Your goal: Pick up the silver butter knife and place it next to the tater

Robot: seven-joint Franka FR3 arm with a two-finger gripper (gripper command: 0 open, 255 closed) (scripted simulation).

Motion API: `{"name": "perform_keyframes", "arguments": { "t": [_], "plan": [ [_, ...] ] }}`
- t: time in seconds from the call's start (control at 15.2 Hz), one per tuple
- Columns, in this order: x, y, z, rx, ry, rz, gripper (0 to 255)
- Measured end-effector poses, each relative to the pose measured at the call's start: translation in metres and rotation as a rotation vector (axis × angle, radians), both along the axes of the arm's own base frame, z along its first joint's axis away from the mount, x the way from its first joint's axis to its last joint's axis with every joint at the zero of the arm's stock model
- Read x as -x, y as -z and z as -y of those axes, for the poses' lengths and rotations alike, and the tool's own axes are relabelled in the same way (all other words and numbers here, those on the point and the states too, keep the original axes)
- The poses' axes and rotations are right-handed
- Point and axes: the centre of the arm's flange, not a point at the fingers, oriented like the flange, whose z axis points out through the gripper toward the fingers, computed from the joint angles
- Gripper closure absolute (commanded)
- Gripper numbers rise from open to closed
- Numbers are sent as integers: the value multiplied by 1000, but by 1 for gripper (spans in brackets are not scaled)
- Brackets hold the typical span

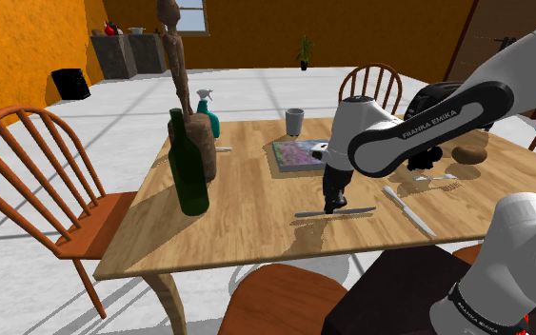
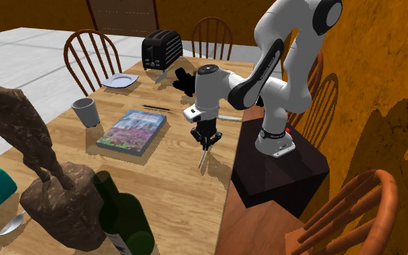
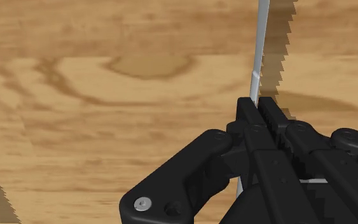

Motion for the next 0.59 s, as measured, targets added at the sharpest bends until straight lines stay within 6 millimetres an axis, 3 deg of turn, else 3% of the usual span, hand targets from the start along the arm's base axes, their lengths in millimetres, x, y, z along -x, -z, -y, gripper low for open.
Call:
{"name": "perform_keyframes", "arguments": {
  "t": [0.33,0.59],
  "plan": [
    [0,0,0,0,0,0,255],
    [-1,-16,0,0,0,0,255]
  ]
}}
